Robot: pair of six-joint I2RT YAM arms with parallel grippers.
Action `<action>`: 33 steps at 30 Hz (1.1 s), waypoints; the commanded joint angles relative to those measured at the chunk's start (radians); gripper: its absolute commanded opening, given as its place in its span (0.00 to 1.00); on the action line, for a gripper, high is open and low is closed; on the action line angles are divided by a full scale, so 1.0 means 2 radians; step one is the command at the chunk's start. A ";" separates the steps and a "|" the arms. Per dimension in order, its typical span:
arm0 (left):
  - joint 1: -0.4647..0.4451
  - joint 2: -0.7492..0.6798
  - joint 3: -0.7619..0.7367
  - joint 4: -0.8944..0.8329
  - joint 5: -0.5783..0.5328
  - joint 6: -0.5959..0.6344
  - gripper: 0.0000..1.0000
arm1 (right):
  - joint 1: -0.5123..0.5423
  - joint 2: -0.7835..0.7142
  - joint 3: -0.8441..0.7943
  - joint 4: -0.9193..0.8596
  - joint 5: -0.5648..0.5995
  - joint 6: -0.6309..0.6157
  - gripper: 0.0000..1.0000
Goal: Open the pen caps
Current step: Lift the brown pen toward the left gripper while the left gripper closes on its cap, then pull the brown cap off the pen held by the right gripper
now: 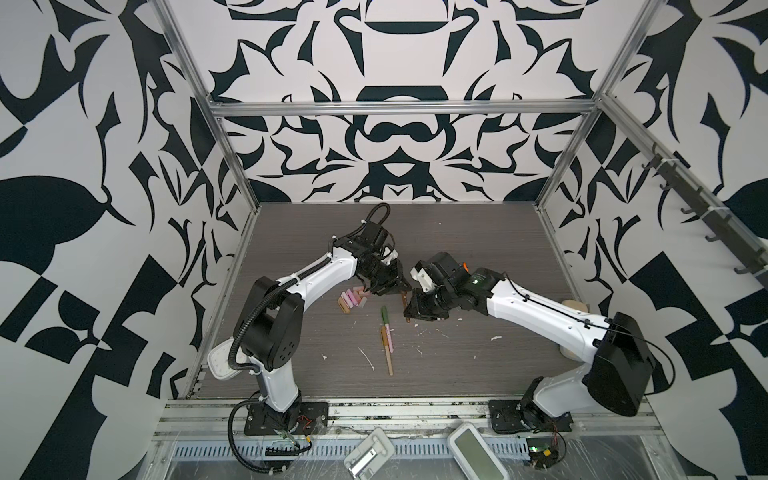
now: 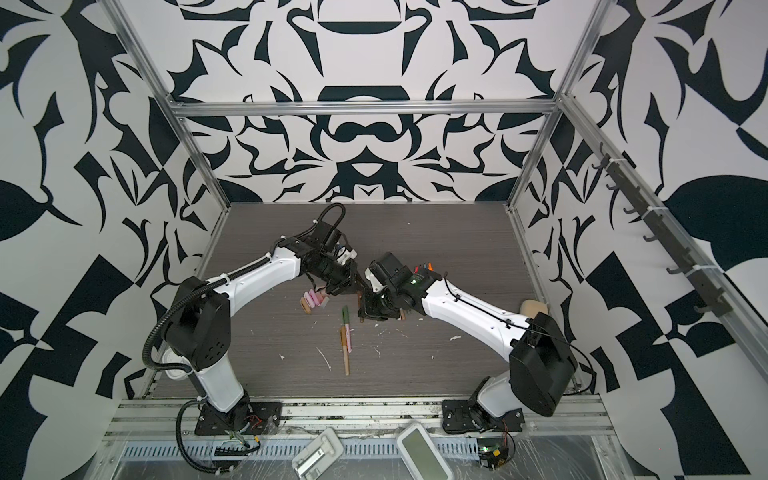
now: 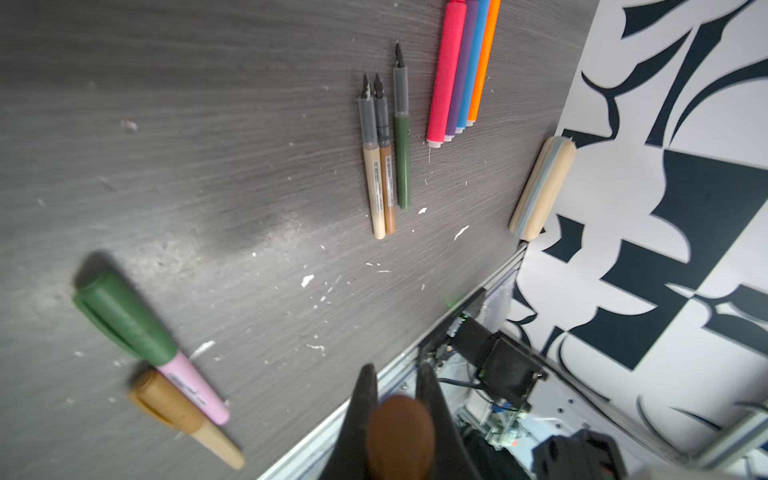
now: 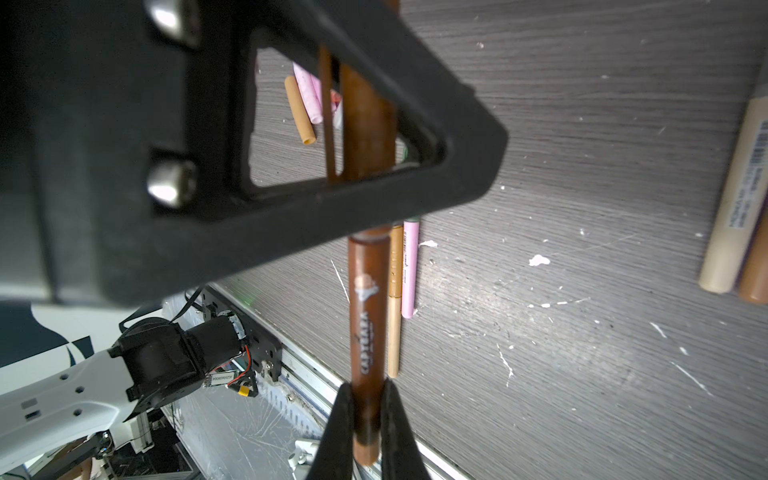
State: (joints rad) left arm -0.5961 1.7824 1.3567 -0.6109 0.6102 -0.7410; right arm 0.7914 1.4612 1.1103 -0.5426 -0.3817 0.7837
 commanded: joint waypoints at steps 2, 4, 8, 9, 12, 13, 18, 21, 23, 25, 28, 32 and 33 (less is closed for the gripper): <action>-0.002 0.005 0.018 -0.017 0.002 0.006 0.00 | -0.002 0.001 0.017 0.006 0.002 -0.001 0.02; -0.002 0.005 0.020 -0.018 0.001 0.007 0.00 | -0.002 0.003 0.020 -0.001 0.012 0.000 0.13; -0.002 0.003 0.022 -0.019 0.002 0.004 0.00 | -0.009 0.016 0.026 -0.008 0.019 0.005 0.24; -0.002 0.002 0.022 -0.018 0.003 0.004 0.00 | -0.013 0.022 0.030 -0.007 0.015 0.006 0.24; -0.003 0.000 0.021 -0.019 0.003 0.002 0.00 | -0.017 0.042 0.042 -0.007 0.010 0.005 0.24; -0.003 0.000 0.021 -0.020 0.004 0.002 0.00 | -0.018 0.047 0.047 -0.006 0.009 0.003 0.24; -0.003 -0.003 0.018 -0.023 0.001 0.003 0.00 | -0.018 0.054 0.059 -0.013 0.018 0.000 0.00; 0.028 0.009 0.036 -0.053 -0.027 0.022 0.00 | -0.017 0.041 0.039 -0.018 0.016 -0.002 0.00; 0.085 0.032 0.065 -0.078 -0.030 0.042 0.00 | -0.006 0.026 0.009 -0.006 0.006 0.008 0.00; 0.151 0.058 0.111 -0.099 -0.025 0.051 0.00 | 0.023 0.012 -0.032 0.014 0.004 0.027 0.00; 0.198 0.083 0.188 -0.151 -0.049 0.070 0.00 | 0.061 -0.004 -0.070 0.030 0.011 0.051 0.00; 0.199 0.086 0.224 -0.214 -0.074 0.112 0.00 | 0.056 -0.043 -0.094 0.044 0.027 0.066 0.00; 0.200 0.075 0.200 -0.212 -0.082 0.116 0.00 | 0.047 -0.048 -0.092 0.037 0.028 0.062 0.00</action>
State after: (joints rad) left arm -0.1444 1.9686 1.7855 -0.8688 0.4995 -0.5880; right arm 0.9260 1.4307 0.9100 -0.4622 -0.3683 0.8749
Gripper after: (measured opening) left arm 0.148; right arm 0.123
